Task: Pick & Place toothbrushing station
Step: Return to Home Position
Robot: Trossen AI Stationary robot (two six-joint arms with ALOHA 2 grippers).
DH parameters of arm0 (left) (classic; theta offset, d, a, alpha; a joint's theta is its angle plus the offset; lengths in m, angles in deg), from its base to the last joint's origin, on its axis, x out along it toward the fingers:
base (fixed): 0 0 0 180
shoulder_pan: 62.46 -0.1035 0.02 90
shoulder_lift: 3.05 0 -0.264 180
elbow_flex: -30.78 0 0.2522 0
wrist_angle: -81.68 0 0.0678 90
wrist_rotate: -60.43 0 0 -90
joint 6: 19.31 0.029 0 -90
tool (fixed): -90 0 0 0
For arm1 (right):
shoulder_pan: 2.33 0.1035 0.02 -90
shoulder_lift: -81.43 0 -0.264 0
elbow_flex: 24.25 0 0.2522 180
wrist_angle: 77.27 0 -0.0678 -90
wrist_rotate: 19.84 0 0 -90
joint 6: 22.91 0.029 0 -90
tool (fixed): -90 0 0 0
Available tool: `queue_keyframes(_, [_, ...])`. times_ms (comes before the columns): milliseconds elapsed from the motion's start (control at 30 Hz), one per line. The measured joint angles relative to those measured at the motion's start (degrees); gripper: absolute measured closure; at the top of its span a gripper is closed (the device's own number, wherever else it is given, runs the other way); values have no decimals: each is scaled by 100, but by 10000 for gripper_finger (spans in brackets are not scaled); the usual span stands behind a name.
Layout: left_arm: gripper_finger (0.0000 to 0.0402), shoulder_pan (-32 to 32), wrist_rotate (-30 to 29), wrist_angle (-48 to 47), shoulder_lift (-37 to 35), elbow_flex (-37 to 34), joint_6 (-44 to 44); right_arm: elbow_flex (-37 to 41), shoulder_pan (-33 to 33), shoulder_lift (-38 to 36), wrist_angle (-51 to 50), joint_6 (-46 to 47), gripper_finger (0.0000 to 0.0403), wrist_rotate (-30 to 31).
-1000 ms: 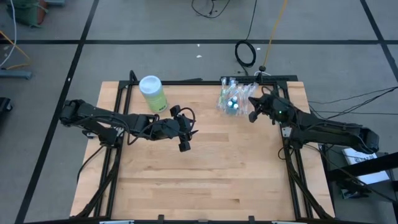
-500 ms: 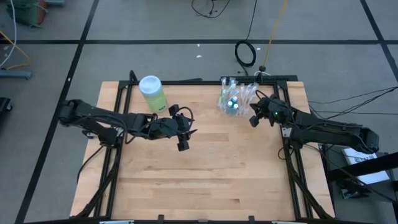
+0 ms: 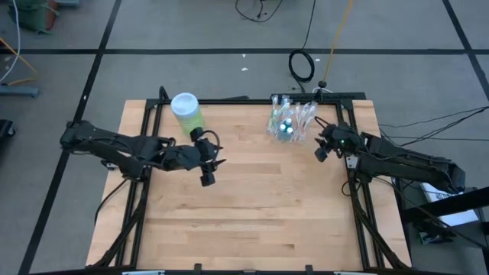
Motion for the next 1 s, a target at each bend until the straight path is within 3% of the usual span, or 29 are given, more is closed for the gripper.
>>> queue_keyframes(67, [206, 93, -13, -6, -153, 1, 137, -23, 44, -161, -363, 149, 286, -347])
queue_keyframes(300, [206, 379, -322, -67, -765, 0, 459, -31, 514, -767, 492, -59, 293, -1991])
queue_keyframes(500, [206, 522, -498, 582, -1572, -684, 654, 35, 1039, -1185, 740, 148, 307, -1660])
queue_keyframes(667, [206, 504, -557, 2113, -2480, -2048, 953, 671, 1560, -1305, 2364, 96, 320, -1406])
queue_keyframes(800, [206, 506, -551, 3030, -3106, -2858, 1280, 1086, 1853, -1305, 3590, 79, 330, -1700])
queue_keyframes(1000, [206, 506, -242, 3261, -3834, -3458, 1573, 1160, 2161, -1312, 4425, 131, 345, -1854])
